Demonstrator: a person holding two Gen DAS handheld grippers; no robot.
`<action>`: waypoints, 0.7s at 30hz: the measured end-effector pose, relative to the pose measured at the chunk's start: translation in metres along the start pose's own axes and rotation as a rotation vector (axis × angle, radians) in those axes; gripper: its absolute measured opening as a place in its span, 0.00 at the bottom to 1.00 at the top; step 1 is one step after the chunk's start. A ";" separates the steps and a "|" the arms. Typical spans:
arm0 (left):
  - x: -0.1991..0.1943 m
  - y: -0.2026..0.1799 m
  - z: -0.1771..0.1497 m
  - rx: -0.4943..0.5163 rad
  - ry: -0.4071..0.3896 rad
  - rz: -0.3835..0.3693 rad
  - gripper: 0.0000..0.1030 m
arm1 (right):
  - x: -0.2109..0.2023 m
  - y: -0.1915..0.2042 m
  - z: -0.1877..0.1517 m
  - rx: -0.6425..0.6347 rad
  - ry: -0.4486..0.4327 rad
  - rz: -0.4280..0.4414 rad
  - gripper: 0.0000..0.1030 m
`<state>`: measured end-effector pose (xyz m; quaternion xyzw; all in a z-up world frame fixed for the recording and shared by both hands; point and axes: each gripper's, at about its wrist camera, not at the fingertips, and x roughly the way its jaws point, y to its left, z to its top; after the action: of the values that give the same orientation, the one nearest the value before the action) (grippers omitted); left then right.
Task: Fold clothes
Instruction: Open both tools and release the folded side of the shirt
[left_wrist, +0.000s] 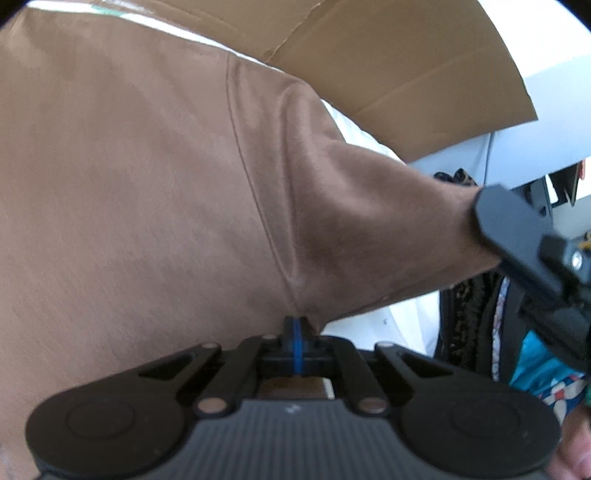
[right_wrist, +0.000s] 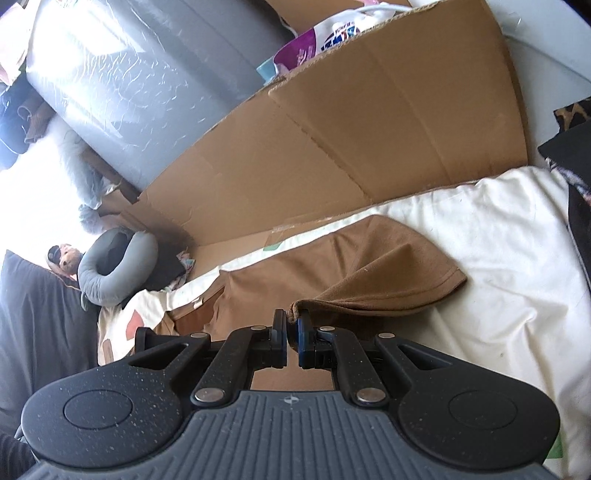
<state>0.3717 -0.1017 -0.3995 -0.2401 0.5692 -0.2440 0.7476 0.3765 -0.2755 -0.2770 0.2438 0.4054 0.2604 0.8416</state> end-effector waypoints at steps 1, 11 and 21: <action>0.000 0.001 -0.001 -0.002 0.000 -0.009 0.00 | 0.001 0.000 -0.001 0.002 0.005 0.002 0.03; -0.001 -0.001 -0.003 0.074 0.038 -0.045 0.02 | 0.017 -0.009 -0.016 0.040 0.074 0.011 0.06; -0.049 -0.017 -0.018 0.318 0.092 0.104 0.37 | 0.003 -0.020 -0.034 0.020 0.108 0.015 0.34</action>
<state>0.3418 -0.0847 -0.3569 -0.0777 0.5685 -0.3028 0.7610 0.3551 -0.2815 -0.3100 0.2409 0.4510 0.2753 0.8141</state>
